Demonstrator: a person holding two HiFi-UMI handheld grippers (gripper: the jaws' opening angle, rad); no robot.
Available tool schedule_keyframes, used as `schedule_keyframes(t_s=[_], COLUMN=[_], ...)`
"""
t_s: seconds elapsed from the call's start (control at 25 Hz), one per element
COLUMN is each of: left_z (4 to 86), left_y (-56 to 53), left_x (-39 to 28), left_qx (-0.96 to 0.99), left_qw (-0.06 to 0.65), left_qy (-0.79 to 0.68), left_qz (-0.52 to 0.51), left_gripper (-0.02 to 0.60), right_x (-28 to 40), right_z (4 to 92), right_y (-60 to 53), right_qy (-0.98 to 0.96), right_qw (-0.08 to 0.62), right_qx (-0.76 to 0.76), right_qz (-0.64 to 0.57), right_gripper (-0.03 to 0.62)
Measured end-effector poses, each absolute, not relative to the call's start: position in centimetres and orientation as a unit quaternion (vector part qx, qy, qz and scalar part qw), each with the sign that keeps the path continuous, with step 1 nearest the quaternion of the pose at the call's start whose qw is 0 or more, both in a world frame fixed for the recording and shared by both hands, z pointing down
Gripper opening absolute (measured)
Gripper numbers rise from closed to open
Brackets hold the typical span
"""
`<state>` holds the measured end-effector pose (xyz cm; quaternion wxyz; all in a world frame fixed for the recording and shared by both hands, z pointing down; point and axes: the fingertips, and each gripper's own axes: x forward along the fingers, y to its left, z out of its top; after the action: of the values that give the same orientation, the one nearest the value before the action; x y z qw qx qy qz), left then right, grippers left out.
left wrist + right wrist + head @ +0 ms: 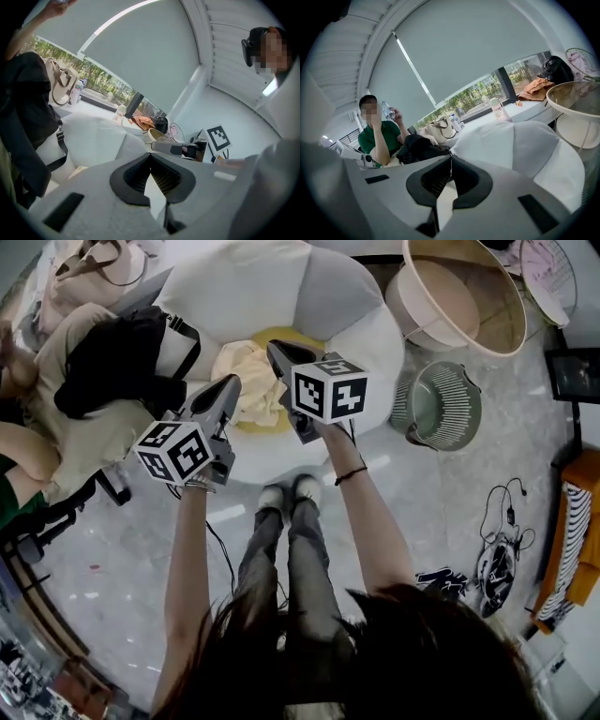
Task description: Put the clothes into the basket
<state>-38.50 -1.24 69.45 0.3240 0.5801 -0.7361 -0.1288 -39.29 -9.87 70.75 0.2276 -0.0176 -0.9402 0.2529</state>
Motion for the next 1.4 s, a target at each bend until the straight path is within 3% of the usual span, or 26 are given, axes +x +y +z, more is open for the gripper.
schedule_keyframes(t_s=[0.56, 0.64, 0.92, 1.4], left_z=[83.7, 85.4, 88.8, 93.5], left_y=[0.3, 0.7, 0.4, -0.2], left_x=[-38.3, -38.4, -39.6, -39.8], left_qx=[0.55, 0.547, 0.545, 0.541], left_qw=[0.37, 0.377, 0.382, 0.387], left_qy=[-0.735, -0.734, -0.732, -0.732], left_qz=[-0.142, -0.142, -0.143, -0.147], left_gripper=[0.011, 0.011, 0.011, 0.011], right_x=[-40.2, -40.1, -40.8, -41.1], right_z=[87.5, 89.7, 94.5, 100.4], right_y=[-8.3, -7.8, -7.6, -8.7], right_qy=[-0.909, -0.901, -0.889, -0.882], right_qw=[0.316, 0.331, 0.367, 0.411], right_qx=[-0.044, -0.047, -0.053, -0.056], right_qz=[0.268, 0.277, 0.27, 0.225], right_gripper=[0.015, 0.084, 0.159, 0.233])
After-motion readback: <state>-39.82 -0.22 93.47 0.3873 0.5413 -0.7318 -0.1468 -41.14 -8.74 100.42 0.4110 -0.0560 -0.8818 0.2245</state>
